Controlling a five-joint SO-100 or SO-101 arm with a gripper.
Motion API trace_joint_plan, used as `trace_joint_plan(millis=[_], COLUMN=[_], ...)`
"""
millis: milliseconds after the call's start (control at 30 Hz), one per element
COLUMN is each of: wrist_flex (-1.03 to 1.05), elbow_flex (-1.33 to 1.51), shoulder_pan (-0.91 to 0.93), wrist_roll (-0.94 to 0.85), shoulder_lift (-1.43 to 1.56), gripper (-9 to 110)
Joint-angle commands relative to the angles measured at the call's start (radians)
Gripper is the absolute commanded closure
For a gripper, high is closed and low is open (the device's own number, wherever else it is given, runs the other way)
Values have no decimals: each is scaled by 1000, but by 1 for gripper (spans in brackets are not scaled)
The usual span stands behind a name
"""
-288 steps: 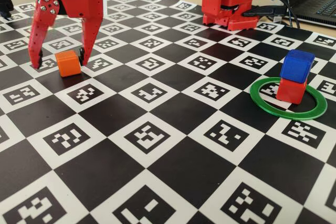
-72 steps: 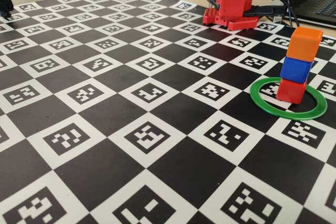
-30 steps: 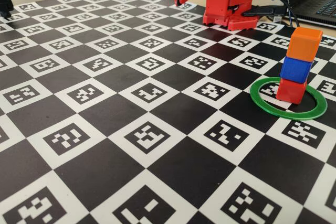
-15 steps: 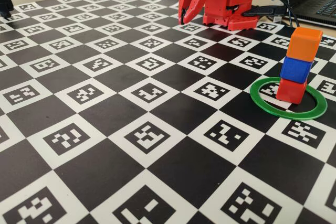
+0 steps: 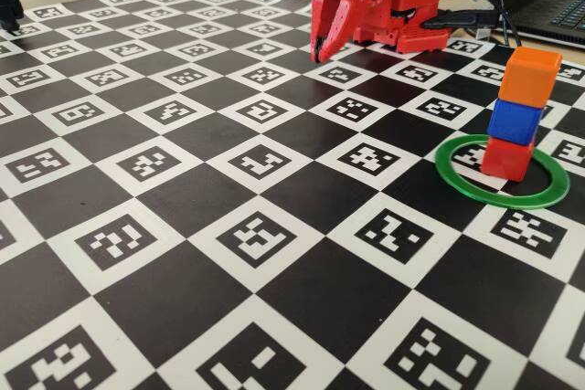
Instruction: Grab the red cube then put it in the green circle then put the blue cube on top and finally the orange cube on top
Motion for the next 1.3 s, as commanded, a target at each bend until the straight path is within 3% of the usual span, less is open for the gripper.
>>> trace_joint_plan(millis=[0,1267], wrist_flex=[28,91], elbow_flex=[52,54], shoulder_pan=[6,12], wrist_roll=[25,0], shoulder_lift=[14,67], gripper=[107,107])
